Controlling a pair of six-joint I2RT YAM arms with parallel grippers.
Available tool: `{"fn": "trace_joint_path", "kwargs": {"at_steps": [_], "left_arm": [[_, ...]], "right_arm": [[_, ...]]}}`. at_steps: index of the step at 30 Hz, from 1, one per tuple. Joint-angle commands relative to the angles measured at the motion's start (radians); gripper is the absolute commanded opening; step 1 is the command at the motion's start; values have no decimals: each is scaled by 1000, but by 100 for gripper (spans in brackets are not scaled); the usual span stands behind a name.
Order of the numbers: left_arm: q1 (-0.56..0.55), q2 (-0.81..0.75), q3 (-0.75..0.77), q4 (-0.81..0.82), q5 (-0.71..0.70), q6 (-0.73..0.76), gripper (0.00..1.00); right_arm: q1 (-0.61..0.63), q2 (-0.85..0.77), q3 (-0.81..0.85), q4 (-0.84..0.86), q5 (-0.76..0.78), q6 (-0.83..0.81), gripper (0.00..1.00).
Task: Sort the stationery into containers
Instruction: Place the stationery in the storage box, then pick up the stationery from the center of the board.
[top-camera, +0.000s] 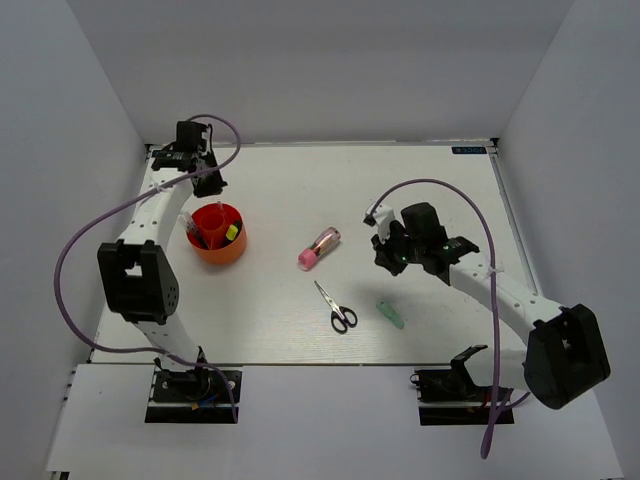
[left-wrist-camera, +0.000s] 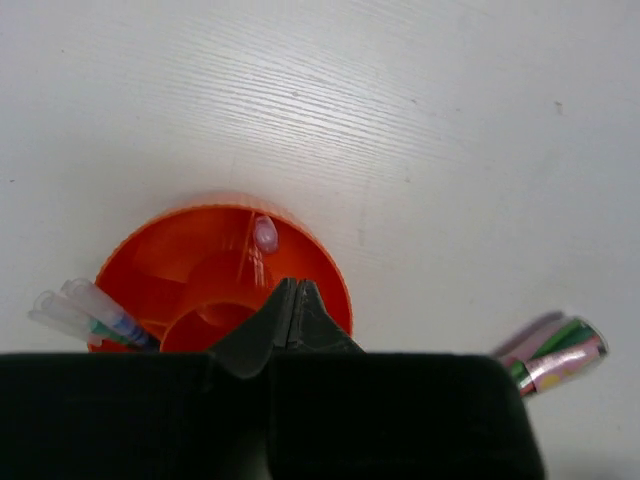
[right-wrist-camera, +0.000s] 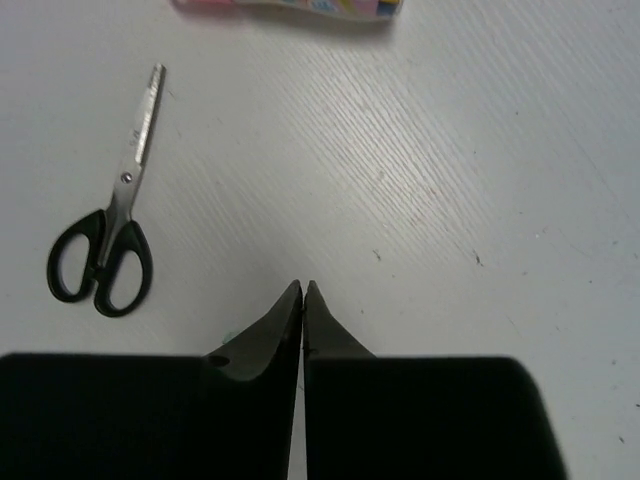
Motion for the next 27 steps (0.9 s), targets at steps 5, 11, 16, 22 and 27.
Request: {"fn": "trace_joint_path", "kwargs": {"at_steps": [5, 11, 16, 22, 27], "left_arm": [[-35, -382, -206, -18, 246, 20, 68], [-102, -688, -567, 26, 323, 56, 85], [-119, -860, -695, 21, 343, 26, 88], [-135, -959, -789, 31, 332, 31, 88], [-150, -1019, -832, 34, 311, 28, 88]], "right_arm": [[-12, 58, 77, -237, 49, -150, 44], [0, 139, 98, -396, 23, -216, 64], [21, 176, 89, -423, 26, -215, 66], [60, 225, 98, -403, 51, -155, 65], [115, 270, 109, -369, 95, -110, 62]]}}
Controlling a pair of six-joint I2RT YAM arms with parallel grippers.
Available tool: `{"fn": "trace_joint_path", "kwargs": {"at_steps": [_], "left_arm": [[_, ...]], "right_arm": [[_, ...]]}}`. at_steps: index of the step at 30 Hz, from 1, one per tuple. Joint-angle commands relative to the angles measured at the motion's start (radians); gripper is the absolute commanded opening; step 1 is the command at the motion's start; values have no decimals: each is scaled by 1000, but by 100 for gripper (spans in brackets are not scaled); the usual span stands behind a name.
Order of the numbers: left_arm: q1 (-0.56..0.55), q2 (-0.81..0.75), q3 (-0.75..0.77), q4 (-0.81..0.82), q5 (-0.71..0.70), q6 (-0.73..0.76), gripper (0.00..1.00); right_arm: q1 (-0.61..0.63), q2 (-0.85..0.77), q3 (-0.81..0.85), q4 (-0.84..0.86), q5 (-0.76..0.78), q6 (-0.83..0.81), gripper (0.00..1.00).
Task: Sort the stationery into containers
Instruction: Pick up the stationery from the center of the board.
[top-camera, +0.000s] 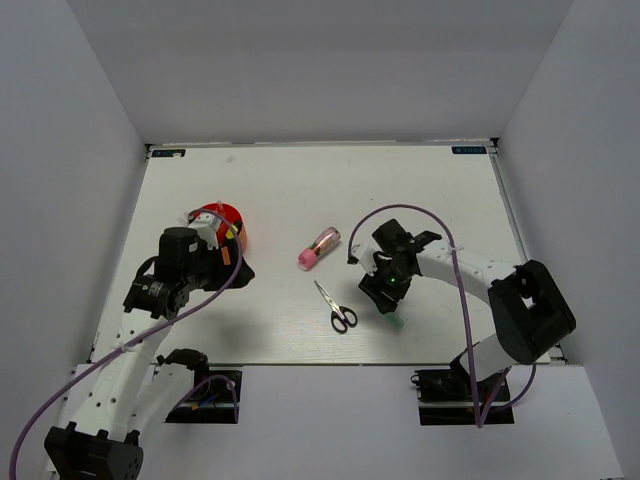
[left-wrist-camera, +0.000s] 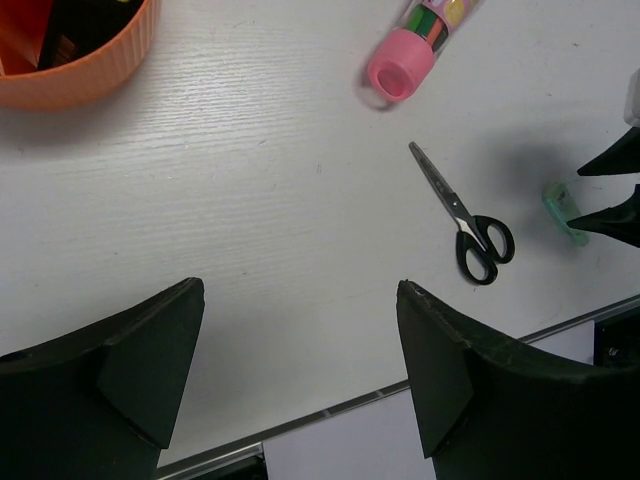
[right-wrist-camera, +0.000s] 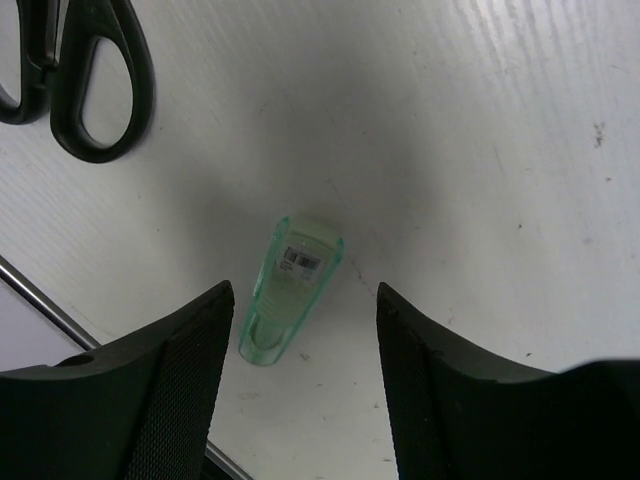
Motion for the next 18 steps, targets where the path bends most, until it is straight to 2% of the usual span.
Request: {"fn": "trace_joint_path", "kwargs": {"at_steps": [1, 7, 11, 18], "left_arm": [[-6, -55, -23, 26, -10, -6, 88], [-8, -112, -51, 21, -22, -12, 88], [-8, -137, -46, 15, -30, -13, 88], [-8, -160, -25, -8, -39, -18, 88]], "right_arm": [[28, 23, 39, 12, 44, 61, 62], [83, 61, 19, 66, 134, 123, 56], [105, 92, 3, 76, 253, 150, 53], [139, 141, -59, 84, 286, 178, 43]]}}
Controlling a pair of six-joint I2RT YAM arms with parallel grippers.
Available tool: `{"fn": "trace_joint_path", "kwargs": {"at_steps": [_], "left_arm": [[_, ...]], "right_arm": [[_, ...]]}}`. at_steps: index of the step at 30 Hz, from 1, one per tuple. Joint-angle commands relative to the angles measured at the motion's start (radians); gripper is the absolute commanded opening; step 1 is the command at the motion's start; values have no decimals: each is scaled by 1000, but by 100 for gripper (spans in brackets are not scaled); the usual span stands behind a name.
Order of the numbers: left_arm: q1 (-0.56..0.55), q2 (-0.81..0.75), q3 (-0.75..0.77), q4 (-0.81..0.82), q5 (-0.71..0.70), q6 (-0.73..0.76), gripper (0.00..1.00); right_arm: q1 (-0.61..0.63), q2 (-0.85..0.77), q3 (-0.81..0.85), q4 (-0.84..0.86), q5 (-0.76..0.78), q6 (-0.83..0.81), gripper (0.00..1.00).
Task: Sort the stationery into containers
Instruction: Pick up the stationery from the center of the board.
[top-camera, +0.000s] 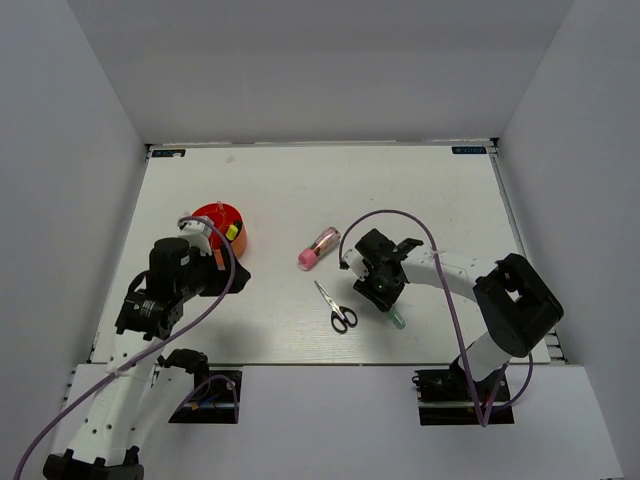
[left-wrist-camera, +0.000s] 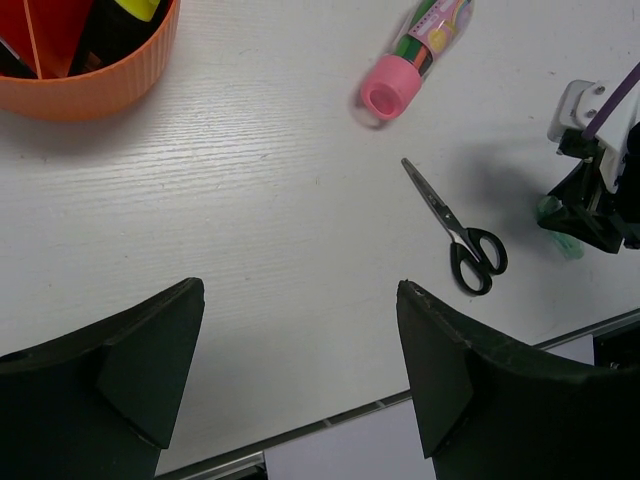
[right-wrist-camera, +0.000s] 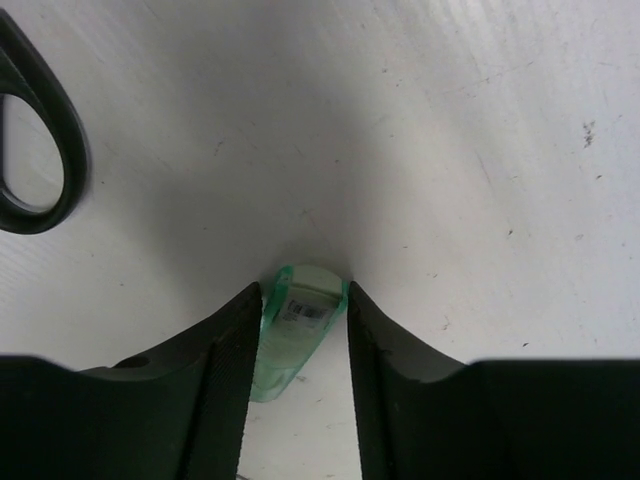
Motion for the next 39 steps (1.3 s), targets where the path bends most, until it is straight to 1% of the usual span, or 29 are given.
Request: {"fn": "trace_joint_path", "kwargs": {"at_steps": [1, 2, 4, 5, 6, 7, 8, 10, 12, 15, 17, 18, 21, 22, 23, 24, 25, 27, 29, 34, 35, 37, 38, 39], "left_arm": [[-6, -25, 21, -6, -16, -7, 88], [-6, -26, 27, -14, -14, -6, 88], [-4, -35, 31, -22, -19, -4, 88], [-4, -35, 36, -22, -22, -1, 88], [-4, -39, 37, -32, -22, 0, 88], [-6, -40, 45, -38, -23, 0, 88], [-4, -40, 51, -41, -22, 0, 88], [-4, -48, 57, -48, -23, 2, 88], [-4, -48, 56, -51, -25, 3, 88], [-4, -54, 59, -51, -25, 0, 88], [-4, -58, 60, -57, -23, 0, 88], [-4, -54, 68, -60, -23, 0, 88], [-4, -58, 85, -69, -23, 0, 88], [-6, -60, 103, -78, -25, 0, 88], [-4, -60, 113, -80, -25, 2, 88], [-6, -59, 132, -80, -28, 2, 88], [-4, -59, 139, -94, -26, 3, 88], [-7, -59, 166, -103, -34, 8, 88], [-6, -60, 176, -109, -48, 8, 88], [-6, -85, 211, -97, -98, 7, 88], [-4, -85, 218, -88, -103, 3, 87], [-6, -92, 235, -84, -123, 5, 87], [-4, -94, 243, -78, -132, 5, 87], [-3, -95, 248, -77, -138, 8, 87]], "right_arm": [[16, 65, -57, 20, 58, 30, 41], [20, 73, -60, 8, 41, 34, 37], [17, 88, -57, -4, 12, 41, 33], [13, 91, -49, -20, -5, 46, 33], [16, 94, -44, -24, -7, 47, 29], [19, 96, -40, -32, -5, 46, 27], [16, 97, -37, -37, -39, 44, 25], [16, 97, -26, -47, -45, 37, 16], [17, 99, -18, -55, -51, 26, 13], [17, 85, 37, -78, -72, 8, 4], [16, 64, 65, -90, -89, -28, 2], [19, 56, 97, -100, -96, -37, 0], [17, 47, 206, -139, -112, -86, 0], [16, 50, 286, -159, -116, -94, 0], [17, 56, 316, -173, -123, -121, 0], [16, 72, 345, -185, -128, -132, 0], [19, 82, 433, -210, -132, -146, 0], [19, 120, 489, -221, -157, -163, 0], [22, 140, 598, -228, -187, -180, 0], [40, 270, 842, -210, -238, -213, 0], [46, 290, 947, -192, -261, -215, 0], [54, 370, 1025, -176, -304, -207, 0], [55, 391, 1127, -132, -321, -198, 0], [54, 437, 1155, -106, -339, -165, 0]]}}
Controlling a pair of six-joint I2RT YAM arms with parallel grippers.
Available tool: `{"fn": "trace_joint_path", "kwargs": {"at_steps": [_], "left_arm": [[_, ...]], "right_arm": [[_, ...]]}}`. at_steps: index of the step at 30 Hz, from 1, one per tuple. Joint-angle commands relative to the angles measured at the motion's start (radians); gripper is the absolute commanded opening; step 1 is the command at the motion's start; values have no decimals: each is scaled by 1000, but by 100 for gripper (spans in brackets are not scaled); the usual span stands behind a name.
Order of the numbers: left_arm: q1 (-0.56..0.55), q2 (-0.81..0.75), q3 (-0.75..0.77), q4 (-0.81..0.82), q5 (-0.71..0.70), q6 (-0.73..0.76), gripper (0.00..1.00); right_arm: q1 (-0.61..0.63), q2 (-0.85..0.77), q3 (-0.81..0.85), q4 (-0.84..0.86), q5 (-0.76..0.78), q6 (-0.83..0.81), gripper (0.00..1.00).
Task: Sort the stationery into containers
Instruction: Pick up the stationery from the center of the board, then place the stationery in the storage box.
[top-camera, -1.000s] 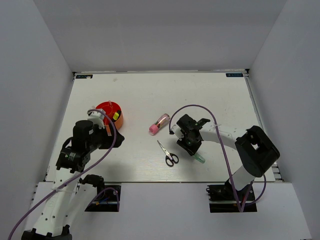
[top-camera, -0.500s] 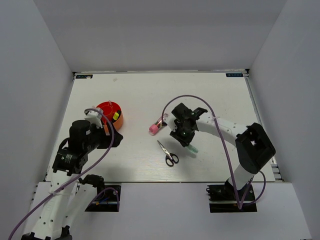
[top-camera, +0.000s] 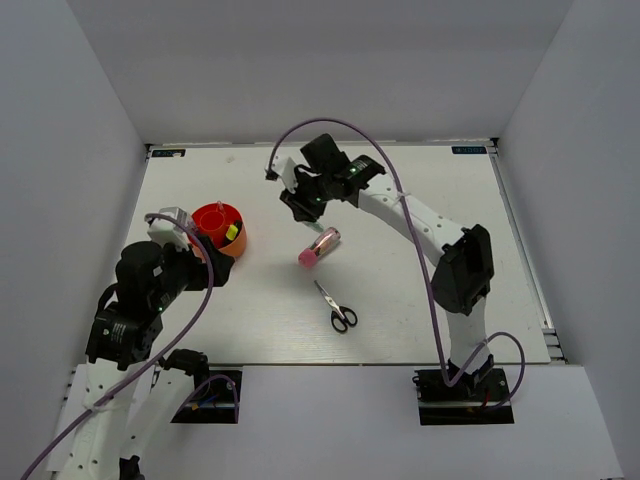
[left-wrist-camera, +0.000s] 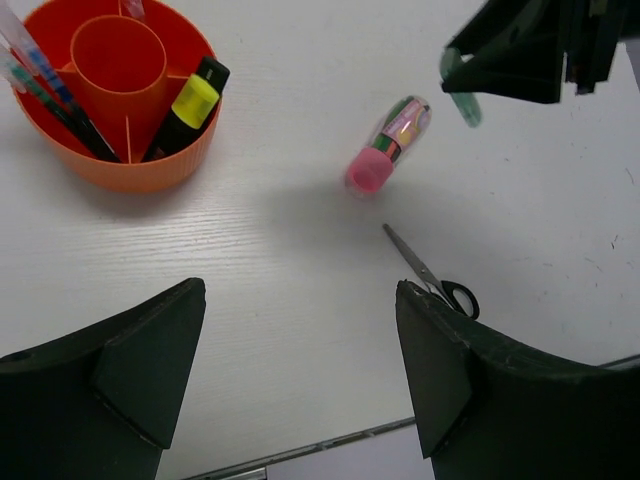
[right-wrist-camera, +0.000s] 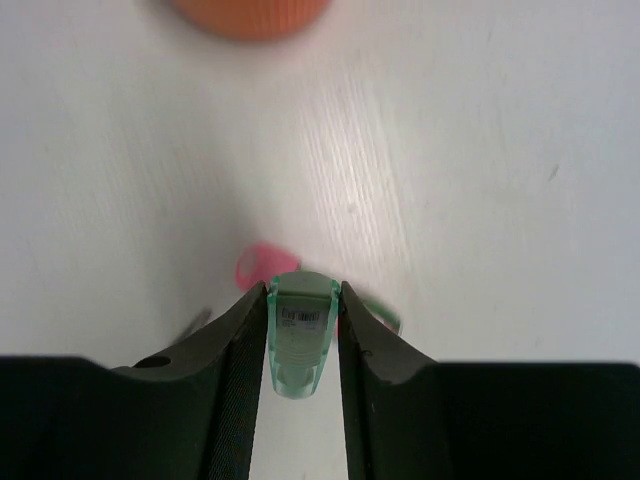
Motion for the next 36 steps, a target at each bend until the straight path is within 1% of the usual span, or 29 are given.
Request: {"fn": "trace_joint_path", "kwargs": {"at_steps": [1, 2, 3, 4, 5, 7, 8, 9, 10, 11, 12, 13, 14, 17, 19, 24, 28, 30, 34, 36], "left_arm": [[-5, -11, 50, 22, -46, 11, 87], [-4, -13, 58, 20, -53, 13, 87], [-4, -14, 63, 20, -59, 19, 87], [-4, -13, 67, 23, -68, 25, 87], [-4, -13, 70, 23, -71, 28, 87], [-4, -8, 75, 20, -80, 42, 87], [-4, -5, 83, 22, -82, 52, 87], [-4, -4, 86, 17, -83, 57, 87], [-2, -1, 86, 19, -92, 65, 87], [-5, -1, 86, 23, -95, 66, 87], [-4, 1, 84, 25, -100, 68, 87], [-5, -2, 78, 26, -97, 69, 87], [-4, -1, 77, 32, -99, 74, 87], [-4, -8, 54, 51, -100, 74, 87], [-2, -10, 37, 63, -100, 79, 87], [-5, -8, 6, 81, -97, 80, 87], [-4, -10, 0, 83, -97, 82, 87], [-4, -10, -2, 85, -99, 82, 87], [-4, -13, -8, 86, -99, 85, 87], [-4, -22, -11, 85, -125, 86, 87]], "right_arm": [[10, 74, 138, 105, -148, 32, 0], [11, 85, 162, 214, -168, 38, 0], [14, 108, 166, 254, -188, 65, 0], [19, 116, 164, 341, -246, 78, 0], [19, 125, 161, 386, -262, 91, 0], [22, 166, 161, 571, -304, 162, 0], [24, 192, 163, 618, -315, 182, 0], [17, 209, 179, 759, -338, 225, 0], [19, 235, 187, 811, -345, 269, 0], [17, 270, 239, 899, -342, 282, 0], [19, 292, 262, 920, -343, 291, 0], [19, 350, 290, 937, -345, 331, 0], [19, 369, 326, 1018, -334, 343, 0], [20, 428, 360, 1113, -290, 380, 0], [19, 471, 396, 1144, -286, 400, 0], [19, 491, 353, 1228, -271, 455, 0], [20, 510, 347, 1252, -266, 464, 0], [24, 511, 341, 1261, -271, 516, 0], [33, 508, 290, 1273, -299, 541, 0], [40, 511, 281, 1278, -308, 547, 0]]}}
